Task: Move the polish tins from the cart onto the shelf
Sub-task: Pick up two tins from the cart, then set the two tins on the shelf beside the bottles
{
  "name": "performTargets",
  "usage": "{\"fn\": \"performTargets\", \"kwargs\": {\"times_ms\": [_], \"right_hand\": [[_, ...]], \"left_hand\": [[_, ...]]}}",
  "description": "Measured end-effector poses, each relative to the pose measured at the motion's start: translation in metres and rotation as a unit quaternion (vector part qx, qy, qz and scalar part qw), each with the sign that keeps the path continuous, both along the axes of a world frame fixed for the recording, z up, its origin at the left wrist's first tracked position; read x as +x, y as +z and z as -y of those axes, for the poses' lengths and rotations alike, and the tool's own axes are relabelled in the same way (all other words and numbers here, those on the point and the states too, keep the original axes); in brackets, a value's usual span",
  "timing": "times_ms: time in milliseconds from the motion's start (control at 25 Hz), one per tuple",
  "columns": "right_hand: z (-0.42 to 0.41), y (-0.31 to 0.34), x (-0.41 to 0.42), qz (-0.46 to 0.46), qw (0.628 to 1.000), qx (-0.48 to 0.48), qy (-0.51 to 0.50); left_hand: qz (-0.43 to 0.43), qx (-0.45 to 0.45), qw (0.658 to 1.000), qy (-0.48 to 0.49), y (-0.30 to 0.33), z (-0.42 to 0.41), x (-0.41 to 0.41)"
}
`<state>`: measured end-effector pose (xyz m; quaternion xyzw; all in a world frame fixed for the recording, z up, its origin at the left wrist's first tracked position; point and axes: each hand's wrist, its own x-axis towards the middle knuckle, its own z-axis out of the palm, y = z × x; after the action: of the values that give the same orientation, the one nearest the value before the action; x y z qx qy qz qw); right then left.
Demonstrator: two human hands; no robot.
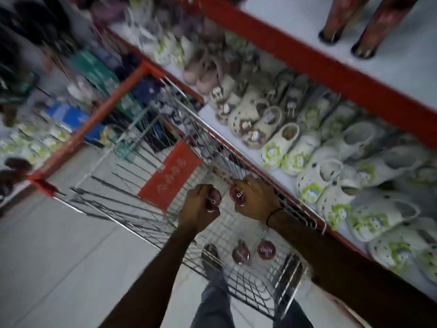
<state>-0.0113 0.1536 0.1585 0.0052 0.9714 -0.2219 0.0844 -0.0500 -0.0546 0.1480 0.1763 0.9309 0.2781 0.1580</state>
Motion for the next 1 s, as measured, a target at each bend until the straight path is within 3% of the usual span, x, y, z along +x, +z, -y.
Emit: {"fn": "performTargets", "kwargs": {"times_ms": [160,320,600,760,1000], "right_hand": [[-0.005,0.113,-0.015,-0.136,0.989,-0.033,-0.054],[-0.045,0.206,0.011,-0.251,0.957,-0.034,-0.143],[-0.169,0.296,0.075,-0.318,0.896,0.122,-0.284],[-0.235,0.302,0.08,-0.219,0.891,0.212,-0.337],[-0.29,0.284,0.042,-0.122,0.9,0.264,-0.324]], "left_hand": [[-0.1,0.141,0.985,0.025,0.11,-0.004,-0.027],[-0.209,0.211,0.954,-0.041,0.195,-0.047,-0.034],[-0.26,0.306,0.893,-0.202,0.289,-0.218,-0.013],[-0.204,0.251,0.914,-0.244,0.308,-0.307,-0.012],[-0.205,0.093,0.925,-0.307,0.303,-0.381,-0.033]]}}
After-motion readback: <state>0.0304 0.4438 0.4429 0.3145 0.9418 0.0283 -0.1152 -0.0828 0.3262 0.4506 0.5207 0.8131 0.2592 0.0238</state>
